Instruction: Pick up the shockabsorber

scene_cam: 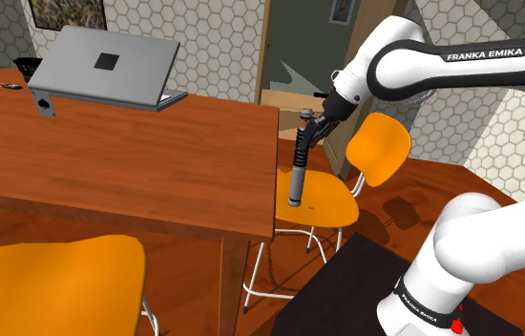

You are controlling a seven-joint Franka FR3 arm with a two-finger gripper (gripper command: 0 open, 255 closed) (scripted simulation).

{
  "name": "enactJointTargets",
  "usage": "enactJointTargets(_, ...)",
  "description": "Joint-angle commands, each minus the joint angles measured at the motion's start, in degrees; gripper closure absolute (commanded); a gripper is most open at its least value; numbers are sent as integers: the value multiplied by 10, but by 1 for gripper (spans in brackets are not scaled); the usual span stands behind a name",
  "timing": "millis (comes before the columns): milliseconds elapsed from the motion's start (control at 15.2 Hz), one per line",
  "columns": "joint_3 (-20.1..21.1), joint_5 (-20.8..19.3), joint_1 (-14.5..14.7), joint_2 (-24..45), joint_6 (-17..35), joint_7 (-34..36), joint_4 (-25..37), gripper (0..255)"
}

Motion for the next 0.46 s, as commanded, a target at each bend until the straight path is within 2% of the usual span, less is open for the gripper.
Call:
enactJointTargets(0, 0, -1, -1, 0, -15, 2, 15, 255)
enactJointTargets(396, 0, -4, -2, 1, -47, 6, 47, 255)
